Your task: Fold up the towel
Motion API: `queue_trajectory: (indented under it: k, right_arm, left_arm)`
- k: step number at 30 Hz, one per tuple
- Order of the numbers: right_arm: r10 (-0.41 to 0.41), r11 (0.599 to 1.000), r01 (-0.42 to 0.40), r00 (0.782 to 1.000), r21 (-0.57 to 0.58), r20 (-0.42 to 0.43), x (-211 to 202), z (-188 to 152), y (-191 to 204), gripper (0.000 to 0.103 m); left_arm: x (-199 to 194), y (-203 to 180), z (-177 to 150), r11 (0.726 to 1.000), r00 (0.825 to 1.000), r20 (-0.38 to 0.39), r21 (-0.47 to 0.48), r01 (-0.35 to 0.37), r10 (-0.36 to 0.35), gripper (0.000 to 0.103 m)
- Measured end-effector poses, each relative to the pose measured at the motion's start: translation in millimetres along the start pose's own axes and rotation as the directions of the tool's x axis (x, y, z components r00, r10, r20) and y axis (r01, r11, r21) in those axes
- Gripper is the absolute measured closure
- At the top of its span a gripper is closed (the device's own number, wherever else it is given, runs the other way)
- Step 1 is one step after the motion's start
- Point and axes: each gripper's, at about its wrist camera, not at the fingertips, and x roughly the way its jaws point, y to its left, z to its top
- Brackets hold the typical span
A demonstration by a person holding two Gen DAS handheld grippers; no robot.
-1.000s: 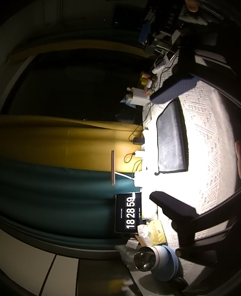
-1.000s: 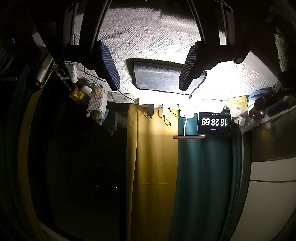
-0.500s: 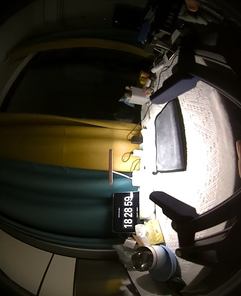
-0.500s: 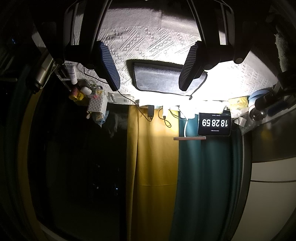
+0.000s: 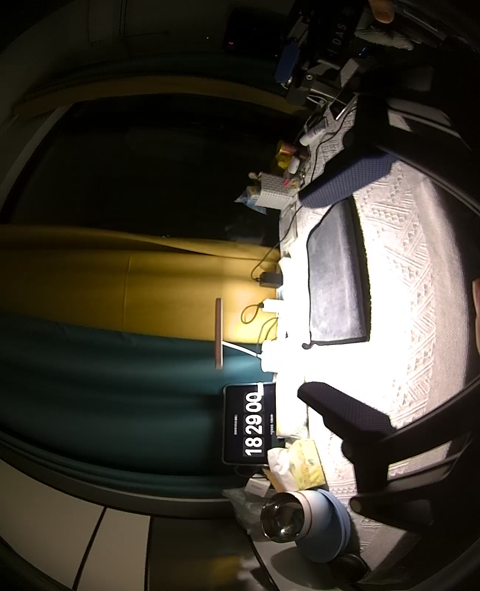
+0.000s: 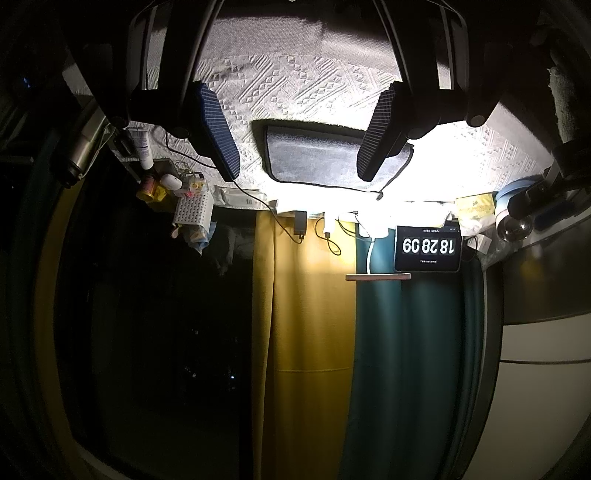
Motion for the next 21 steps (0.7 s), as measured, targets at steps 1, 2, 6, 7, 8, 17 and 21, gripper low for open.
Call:
queue_trajectory:
  k: [1,2,6,7,8,17,21]
  right_arm:
    - [0.001,1.0,-0.001,1.0,0.0,-0.001,-0.3,-0.8,0.3,0.034]
    - [0.001,1.0,-0.001,1.0,0.0,-0.002,0.4,-1.8,0.3,0.034]
    - [0.001,1.0,-0.001,1.0,0.0,-0.002,0.7,-1.4,0.3,0.034]
    - [0.001,1.0,-0.001,1.0,0.001,-0.002,0.6,-1.5,0.4,0.034]
    - [0.002,1.0,-0.002,1.0,0.001,-0.003,0.9,-2.1,0.6,0.034]
    - [0.001,1.0,-0.001,1.0,0.001,-0.004,1.3,-1.8,0.9,0.034]
    - [0.002,1.0,-0.002,1.0,0.002,-0.004,1.7,-2.1,2.0,0.034]
  left_arm:
    - [-0.1,0.2,0.0,1.0,1.0,0.0,-0.001,0.001,-0.001,0.007]
    - [0.4,0.4,-0.3,1.0,1.0,-0.001,-0.002,0.001,-0.001,0.007]
    - [0.6,0.5,-0.7,1.0,1.0,-0.002,-0.002,0.002,-0.002,0.007]
    - [0.4,0.2,-0.9,1.0,1.0,-0.001,-0.001,0.002,-0.002,0.007]
    - [0.7,0.4,-0.6,1.0,1.0,-0.001,-0.001,0.002,-0.002,0.007]
    - [0.9,0.7,-0.6,1.0,1.0,-0.002,-0.002,0.002,-0.002,0.007]
    - [0.6,0.6,-1.2,1.0,1.0,-0.004,-0.002,0.003,-0.003,0.007]
